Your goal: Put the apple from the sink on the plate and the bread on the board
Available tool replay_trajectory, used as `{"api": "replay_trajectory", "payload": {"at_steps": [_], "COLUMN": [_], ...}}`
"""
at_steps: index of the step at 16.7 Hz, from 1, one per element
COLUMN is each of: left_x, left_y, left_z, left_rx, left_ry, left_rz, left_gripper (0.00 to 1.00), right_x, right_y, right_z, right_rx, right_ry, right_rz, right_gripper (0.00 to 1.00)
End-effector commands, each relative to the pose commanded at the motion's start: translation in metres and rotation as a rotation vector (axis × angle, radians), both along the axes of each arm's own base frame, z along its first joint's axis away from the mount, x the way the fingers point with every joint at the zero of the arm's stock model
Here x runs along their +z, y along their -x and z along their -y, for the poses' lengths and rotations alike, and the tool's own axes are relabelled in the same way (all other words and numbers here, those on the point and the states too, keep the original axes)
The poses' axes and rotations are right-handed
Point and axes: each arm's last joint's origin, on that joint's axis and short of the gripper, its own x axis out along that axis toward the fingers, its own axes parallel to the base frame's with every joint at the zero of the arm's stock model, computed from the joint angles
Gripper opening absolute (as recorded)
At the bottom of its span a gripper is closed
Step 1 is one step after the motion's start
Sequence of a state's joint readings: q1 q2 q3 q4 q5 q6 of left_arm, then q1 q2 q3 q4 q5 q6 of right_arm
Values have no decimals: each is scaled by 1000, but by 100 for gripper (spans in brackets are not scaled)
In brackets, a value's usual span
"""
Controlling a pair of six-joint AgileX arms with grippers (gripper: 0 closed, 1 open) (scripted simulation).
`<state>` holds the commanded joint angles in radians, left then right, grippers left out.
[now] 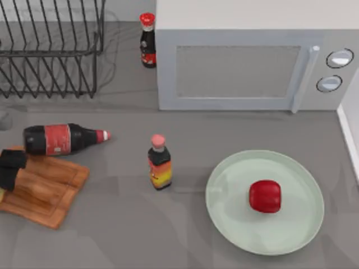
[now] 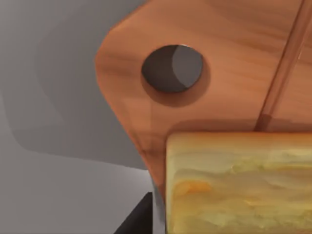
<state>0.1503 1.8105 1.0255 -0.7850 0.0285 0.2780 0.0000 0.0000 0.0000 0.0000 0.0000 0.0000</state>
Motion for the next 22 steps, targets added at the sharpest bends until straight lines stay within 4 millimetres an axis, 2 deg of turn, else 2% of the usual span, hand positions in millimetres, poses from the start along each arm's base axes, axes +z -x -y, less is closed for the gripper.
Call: {"api": "replay_trajectory", "payload": {"at_steps": [5,6,13,16,19,22], "left_x": [0,0,0,8,29,60], "left_y": [0,0,0,-1,-3,-5], "left_z": [0,0,0,0,0,-1], "left_rx": [0,0,0,2,2,2], "left_ry": [0,0,0,3,3,3], "left_rz": [0,0,0,11,11,11], "left_gripper": [2,0,0,0,0,0], "right_x": [0,0,0,0,0,0], "right_y": [0,0,0,0,0,0], "right_z": [0,0,0,0,0,0], "right_rx": [0,0,0,0,0,0], "right_ry": [0,0,0,0,0,0], "right_rz": [0,0,0,0,0,0], "right_gripper": [100,100,100,100,100,100]}}
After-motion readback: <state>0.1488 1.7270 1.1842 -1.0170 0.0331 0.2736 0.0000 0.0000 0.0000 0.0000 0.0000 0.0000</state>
